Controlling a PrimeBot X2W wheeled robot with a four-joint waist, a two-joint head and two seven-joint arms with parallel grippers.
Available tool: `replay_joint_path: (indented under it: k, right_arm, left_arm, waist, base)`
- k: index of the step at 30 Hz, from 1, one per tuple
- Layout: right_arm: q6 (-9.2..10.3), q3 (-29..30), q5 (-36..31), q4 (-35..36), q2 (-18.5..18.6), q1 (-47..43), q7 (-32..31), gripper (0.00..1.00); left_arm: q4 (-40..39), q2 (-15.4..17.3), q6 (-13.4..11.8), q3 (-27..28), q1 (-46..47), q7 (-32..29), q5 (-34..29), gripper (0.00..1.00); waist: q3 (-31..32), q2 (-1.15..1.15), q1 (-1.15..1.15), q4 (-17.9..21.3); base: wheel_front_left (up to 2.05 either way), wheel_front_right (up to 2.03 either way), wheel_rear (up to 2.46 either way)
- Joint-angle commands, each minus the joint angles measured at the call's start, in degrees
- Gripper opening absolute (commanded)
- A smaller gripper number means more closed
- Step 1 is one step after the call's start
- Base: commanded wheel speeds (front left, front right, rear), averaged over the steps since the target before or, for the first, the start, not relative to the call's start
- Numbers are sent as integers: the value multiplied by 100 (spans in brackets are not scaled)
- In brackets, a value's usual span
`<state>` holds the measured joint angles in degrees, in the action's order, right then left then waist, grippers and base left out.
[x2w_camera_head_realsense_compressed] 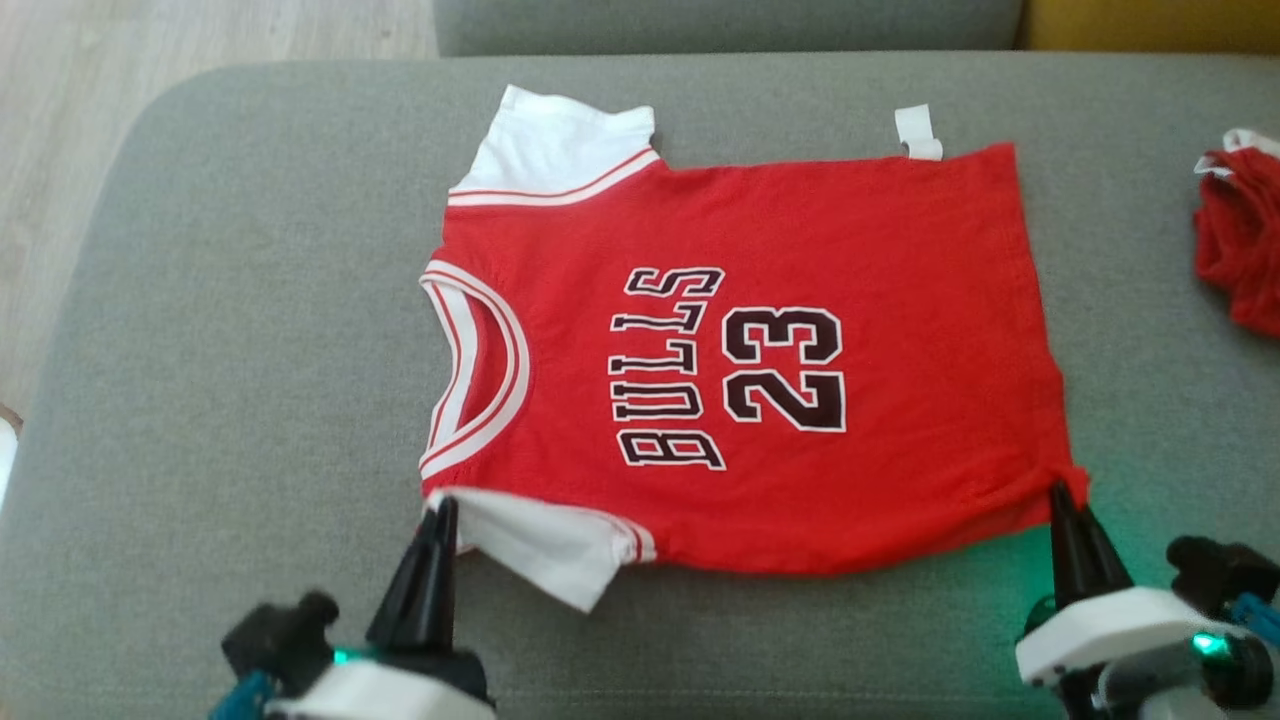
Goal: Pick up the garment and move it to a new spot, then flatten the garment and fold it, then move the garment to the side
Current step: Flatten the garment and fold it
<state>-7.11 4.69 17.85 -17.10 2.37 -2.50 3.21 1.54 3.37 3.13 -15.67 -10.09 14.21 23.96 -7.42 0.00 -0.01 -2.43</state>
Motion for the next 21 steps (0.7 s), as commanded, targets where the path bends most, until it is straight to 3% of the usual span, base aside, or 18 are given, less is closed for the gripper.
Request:
replay_joint_path:
  k: [1, 13, 21]
  right_arm:
    - [-37, -128, 61, 110, 51, 262, 102, 0]
    - [-37, -174, 124, -587, 51, 1536, 321, 0]
    - [-37, -272, 55, -1266, 51, 2142, 464, 0]
  left_arm:
    - [-107, -41, 31, 221, 399, 55, 37, 0]
    - [1004, -45, 139, 321, 2014, 77, -130, 0]
    - [1445, -46, 214, 476, 2617, 78, -266, 0]
  waist:
    - [-68, 0, 1, -4]
    - [-645, 0, 1, 201]
    - [-833, 0, 1, 191]
  base:
    - [0, 0, 0]
    - [0, 0, 0]
    - [0, 0, 0]
